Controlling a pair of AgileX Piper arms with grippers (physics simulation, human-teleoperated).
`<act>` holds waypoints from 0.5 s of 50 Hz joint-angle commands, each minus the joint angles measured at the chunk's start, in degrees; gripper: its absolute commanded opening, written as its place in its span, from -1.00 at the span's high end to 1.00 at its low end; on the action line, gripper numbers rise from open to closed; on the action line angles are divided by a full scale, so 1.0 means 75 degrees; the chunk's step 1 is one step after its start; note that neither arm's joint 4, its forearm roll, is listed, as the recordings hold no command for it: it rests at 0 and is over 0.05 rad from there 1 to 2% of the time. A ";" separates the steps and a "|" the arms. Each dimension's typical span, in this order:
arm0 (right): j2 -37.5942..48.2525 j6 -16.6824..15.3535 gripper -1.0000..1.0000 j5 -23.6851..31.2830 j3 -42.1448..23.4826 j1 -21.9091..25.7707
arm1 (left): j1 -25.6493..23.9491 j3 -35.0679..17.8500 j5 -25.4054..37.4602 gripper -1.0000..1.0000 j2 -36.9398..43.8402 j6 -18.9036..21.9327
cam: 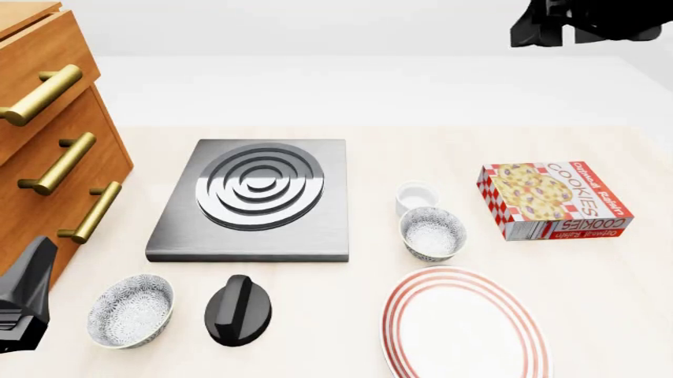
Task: Pick the akita bowl between the plate and the ramekin and place it on the plate.
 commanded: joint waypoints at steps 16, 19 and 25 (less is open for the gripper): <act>0.1644 0.0408 -1.00 -0.1343 0.1511 0.0397 | 0.0000 0.0000 0.0000 -1.00 0.0000 0.0000; 0.1717 0.0466 -1.00 -0.1431 0.1608 0.0403 | 0.0000 0.0000 0.0000 -1.00 0.0000 0.0000; 0.1822 0.0690 -1.00 -0.1696 0.1935 0.0395 | 0.0000 0.0000 0.0000 -1.00 0.0000 0.0000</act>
